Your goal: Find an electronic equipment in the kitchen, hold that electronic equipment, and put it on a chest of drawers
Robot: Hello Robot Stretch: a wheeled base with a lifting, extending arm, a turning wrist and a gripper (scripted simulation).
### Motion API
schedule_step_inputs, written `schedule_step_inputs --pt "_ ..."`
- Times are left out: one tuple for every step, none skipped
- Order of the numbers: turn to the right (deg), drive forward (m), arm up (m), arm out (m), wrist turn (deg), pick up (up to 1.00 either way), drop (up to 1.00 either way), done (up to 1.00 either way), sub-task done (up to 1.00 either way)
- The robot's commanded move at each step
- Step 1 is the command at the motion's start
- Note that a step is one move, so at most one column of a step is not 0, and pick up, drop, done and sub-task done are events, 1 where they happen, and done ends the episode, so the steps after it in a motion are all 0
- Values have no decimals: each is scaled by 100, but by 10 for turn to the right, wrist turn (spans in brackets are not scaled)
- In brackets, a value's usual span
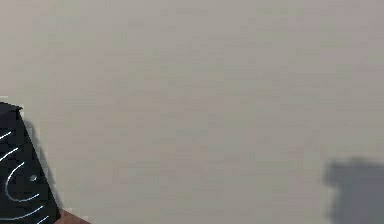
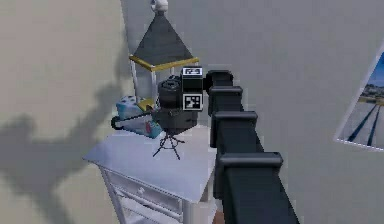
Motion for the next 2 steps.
schedule_step_inputs --pt "0 0 0 0 120 0 0 0 0" --pt "0 0 0 0 0 100 0 0 0"
